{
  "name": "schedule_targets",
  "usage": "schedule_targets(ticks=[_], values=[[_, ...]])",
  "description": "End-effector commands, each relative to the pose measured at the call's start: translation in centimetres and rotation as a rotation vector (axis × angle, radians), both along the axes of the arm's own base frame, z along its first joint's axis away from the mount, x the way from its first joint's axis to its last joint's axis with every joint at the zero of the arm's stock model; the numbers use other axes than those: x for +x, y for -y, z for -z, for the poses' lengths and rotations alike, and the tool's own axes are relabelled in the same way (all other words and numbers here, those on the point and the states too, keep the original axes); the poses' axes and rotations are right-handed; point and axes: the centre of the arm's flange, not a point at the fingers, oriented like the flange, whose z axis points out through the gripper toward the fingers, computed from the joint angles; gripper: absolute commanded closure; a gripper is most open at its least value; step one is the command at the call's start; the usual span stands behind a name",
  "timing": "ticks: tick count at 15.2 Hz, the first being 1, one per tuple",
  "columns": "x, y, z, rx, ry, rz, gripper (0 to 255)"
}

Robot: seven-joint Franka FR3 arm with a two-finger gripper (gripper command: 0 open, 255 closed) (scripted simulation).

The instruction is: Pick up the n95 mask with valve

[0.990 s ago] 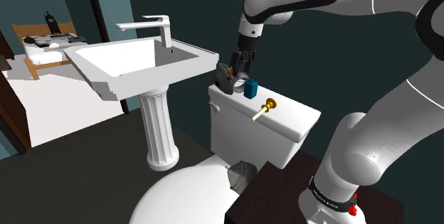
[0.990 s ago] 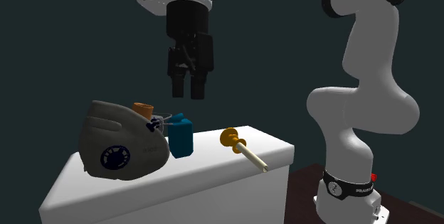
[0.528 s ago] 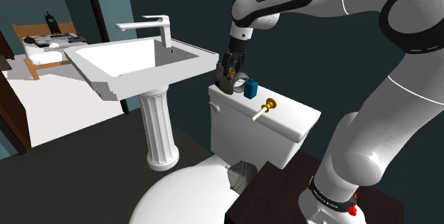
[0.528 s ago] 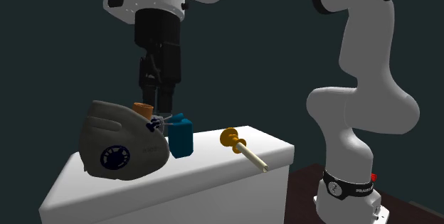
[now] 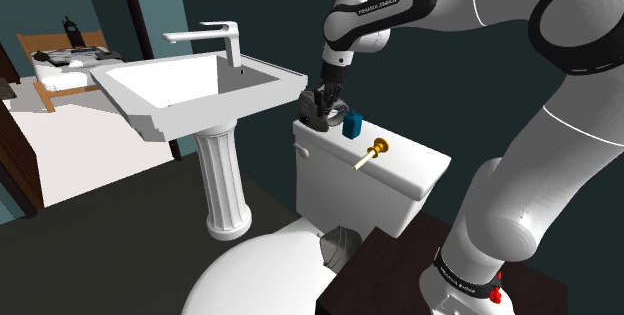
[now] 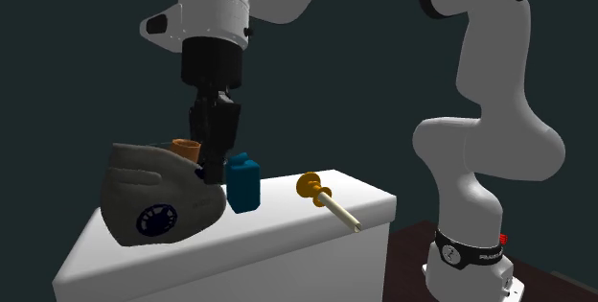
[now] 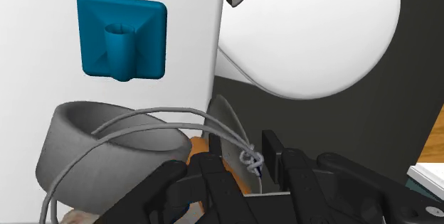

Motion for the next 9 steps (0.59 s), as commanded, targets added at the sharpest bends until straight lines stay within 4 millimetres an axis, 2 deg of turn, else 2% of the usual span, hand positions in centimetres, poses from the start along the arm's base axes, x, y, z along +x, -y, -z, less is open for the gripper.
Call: schedule_targets(ticks=[1,8,9], values=[[0.0,-0.02,0.08,0.0,-0.001,0.0,255],[0.01,0.04,0.17,0.0,-0.001,0.0,255],[0.01,0.04,-0.36,0.0,-0.001,0.0,255]])
